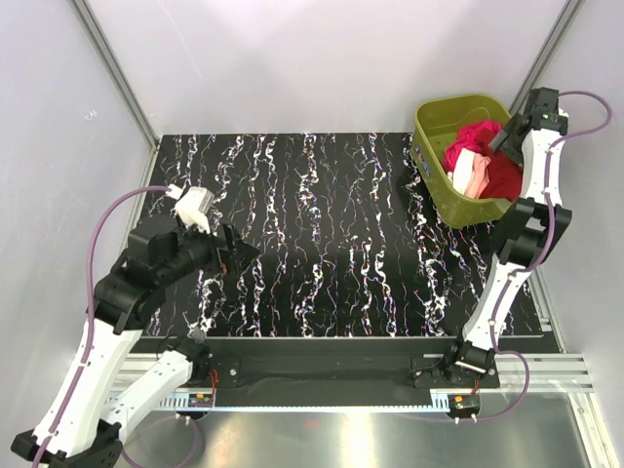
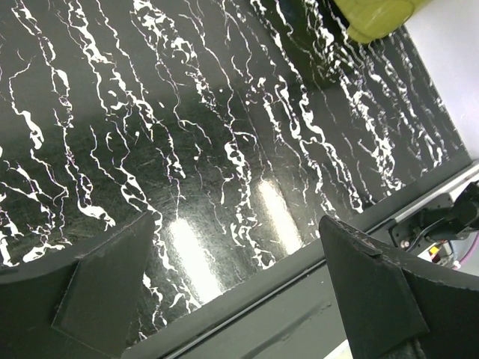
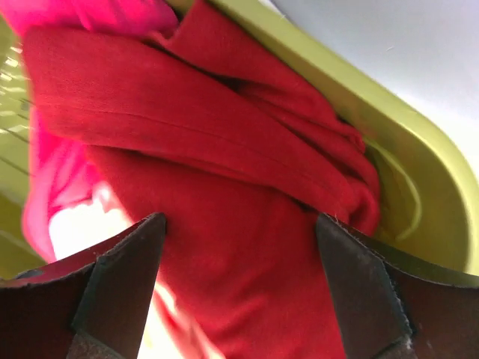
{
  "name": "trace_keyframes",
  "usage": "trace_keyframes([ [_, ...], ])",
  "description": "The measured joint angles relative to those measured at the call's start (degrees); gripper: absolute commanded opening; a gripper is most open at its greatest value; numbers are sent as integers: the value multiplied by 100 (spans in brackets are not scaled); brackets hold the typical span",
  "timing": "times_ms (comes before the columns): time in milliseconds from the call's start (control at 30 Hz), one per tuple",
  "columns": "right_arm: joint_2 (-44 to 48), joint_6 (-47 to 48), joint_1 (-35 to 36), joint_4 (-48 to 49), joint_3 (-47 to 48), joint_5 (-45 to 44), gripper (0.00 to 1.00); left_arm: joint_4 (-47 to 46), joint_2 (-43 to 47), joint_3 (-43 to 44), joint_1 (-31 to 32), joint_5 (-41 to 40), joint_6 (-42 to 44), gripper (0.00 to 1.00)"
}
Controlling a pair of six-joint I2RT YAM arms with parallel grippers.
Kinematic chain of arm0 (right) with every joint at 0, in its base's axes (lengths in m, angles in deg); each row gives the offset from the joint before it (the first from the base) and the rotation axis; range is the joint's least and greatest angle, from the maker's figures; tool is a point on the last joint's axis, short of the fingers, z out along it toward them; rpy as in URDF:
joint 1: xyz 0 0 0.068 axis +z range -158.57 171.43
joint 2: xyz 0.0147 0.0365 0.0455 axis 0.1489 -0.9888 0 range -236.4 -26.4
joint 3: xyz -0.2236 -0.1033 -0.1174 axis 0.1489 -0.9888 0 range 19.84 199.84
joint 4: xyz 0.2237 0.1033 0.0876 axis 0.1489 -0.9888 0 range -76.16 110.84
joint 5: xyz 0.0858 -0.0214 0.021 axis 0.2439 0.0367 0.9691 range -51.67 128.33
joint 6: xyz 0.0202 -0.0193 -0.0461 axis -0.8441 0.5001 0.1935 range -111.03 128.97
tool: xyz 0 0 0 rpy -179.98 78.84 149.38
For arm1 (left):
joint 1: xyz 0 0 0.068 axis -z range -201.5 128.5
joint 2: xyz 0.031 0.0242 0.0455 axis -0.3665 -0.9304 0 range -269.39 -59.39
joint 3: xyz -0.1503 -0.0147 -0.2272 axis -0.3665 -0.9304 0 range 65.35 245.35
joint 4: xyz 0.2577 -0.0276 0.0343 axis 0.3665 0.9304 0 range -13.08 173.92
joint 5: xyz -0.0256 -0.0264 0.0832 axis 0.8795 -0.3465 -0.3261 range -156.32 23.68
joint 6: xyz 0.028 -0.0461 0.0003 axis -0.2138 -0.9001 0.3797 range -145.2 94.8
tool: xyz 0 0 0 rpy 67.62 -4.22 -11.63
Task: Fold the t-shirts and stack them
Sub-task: Grab the tshirt from the pile
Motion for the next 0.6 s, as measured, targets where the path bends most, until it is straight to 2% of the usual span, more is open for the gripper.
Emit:
trace_keyframes([
  [67, -96, 140, 15, 22, -72, -20, 85, -2, -94, 0, 0, 15, 52, 99],
  [200, -160, 387, 22, 109, -42, -33, 59, -9, -393, 2, 0, 61, 111, 99],
  [233, -162, 426, 22, 131, -15, -33, 43, -13, -470, 2, 0, 74, 114, 99],
  [300, -195, 507, 20, 151, 111, -37, 25, -20, -601, 2, 0, 94, 111, 99],
  [333, -225, 503, 20, 149, 199, -35, 9, -22, -640, 2, 0, 105, 111, 99],
  [367, -245, 531, 20, 144, 271, -39, 2, -20, -667, 4, 0, 118, 111, 99],
  [600, -341, 391, 20, -15, 1034, -127, 0, 24, -713, 203, 0, 190, 114, 99],
])
